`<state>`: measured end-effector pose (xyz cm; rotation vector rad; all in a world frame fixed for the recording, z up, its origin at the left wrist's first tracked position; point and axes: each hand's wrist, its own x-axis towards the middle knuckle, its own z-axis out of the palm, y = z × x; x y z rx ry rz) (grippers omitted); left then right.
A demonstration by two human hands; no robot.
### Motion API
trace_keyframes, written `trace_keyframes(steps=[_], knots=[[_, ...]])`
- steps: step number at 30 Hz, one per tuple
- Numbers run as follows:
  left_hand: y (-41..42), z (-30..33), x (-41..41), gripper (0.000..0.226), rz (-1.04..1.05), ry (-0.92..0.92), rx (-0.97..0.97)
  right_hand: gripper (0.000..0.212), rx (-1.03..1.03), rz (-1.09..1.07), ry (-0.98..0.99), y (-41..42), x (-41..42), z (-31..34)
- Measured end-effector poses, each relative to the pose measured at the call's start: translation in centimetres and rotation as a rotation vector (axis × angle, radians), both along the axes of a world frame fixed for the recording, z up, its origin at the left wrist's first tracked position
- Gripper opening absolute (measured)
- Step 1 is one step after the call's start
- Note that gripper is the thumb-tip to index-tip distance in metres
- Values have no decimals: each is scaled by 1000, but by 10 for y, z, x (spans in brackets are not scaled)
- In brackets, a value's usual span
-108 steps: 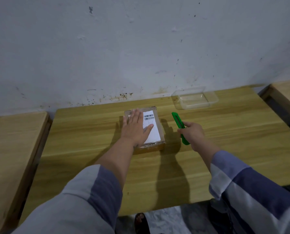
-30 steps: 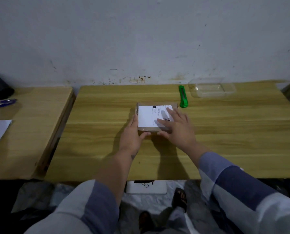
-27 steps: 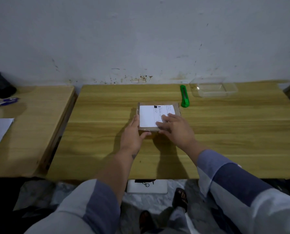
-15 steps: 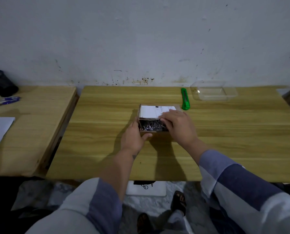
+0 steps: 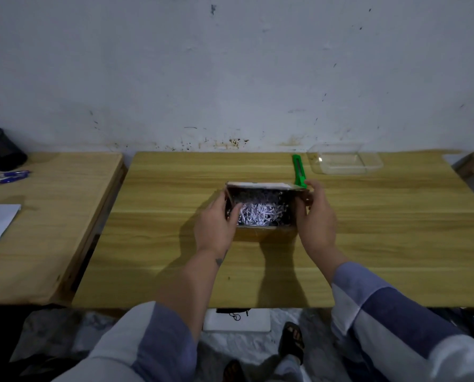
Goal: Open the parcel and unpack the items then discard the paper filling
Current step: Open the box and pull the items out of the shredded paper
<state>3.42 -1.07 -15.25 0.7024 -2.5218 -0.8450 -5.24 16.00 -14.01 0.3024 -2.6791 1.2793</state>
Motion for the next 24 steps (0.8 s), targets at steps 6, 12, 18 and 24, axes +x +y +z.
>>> trace_keyframes(steps=[6, 12, 18, 24], knots=[[-8, 40, -32, 63, 28, -8, -48, 37, -5, -21, 34, -19, -39, 37], [-31, 54, -72, 57, 78, -18, 16, 56, -52, 69, -67, -28, -88, 49], [-62, 49, -100, 58, 140, -38, 32, 54, -20, 121, -202, -18, -140, 45], [-87, 38, -123, 59, 99, -98, 140, 51, 4, 173, -276, -25, -169, 32]])
